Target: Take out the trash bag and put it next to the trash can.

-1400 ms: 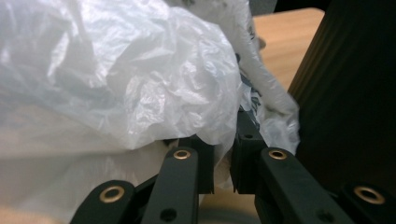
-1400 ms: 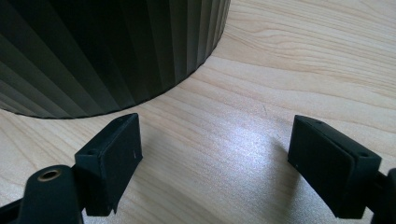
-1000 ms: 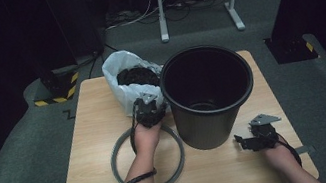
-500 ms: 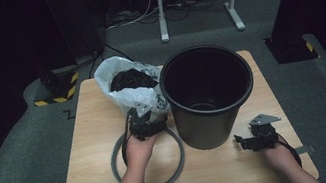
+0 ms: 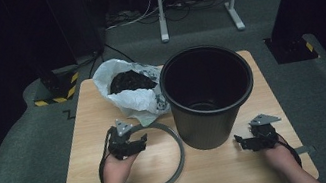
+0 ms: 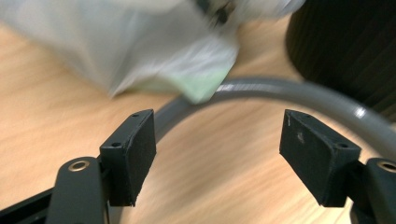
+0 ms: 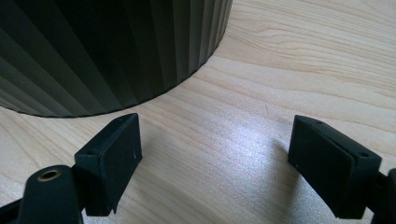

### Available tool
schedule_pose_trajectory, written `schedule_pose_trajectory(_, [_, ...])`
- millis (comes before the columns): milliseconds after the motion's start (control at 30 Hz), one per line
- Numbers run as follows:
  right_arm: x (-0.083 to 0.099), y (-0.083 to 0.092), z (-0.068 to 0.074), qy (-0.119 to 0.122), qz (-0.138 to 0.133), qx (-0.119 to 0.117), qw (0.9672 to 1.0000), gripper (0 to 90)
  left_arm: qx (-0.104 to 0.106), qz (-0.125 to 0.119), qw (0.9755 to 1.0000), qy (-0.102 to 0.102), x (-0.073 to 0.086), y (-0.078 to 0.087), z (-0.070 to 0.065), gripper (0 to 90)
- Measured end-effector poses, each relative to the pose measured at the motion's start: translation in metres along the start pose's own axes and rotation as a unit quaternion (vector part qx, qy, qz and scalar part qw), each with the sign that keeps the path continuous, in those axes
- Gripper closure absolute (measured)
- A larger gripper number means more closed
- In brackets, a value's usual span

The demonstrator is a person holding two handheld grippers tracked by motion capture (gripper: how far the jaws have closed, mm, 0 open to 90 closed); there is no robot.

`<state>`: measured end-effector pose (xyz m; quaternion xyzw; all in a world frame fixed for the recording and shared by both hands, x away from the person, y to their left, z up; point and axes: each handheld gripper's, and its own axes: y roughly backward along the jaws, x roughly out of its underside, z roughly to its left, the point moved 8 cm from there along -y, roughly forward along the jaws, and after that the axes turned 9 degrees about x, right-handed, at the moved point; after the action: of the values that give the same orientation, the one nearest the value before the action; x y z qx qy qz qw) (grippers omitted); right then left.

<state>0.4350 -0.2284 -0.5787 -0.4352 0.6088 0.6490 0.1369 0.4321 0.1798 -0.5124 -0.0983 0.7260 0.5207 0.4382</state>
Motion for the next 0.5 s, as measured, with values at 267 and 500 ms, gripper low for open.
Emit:
schedule_pose_trajectory(267, [0.000,0.000,0.000,0.000,0.000,0.000,1.0000,17.2,-0.032,0.079,0.9963,0.016,0.044,0.000,0.032,22.8])
schedule_pose_trajectory(500, [0.000,0.000,0.000,0.003,0.000,-0.003,1.0000,17.1,-0.051,0.129,0.9890,0.051,0.067,-0.004,0.049,22.9])
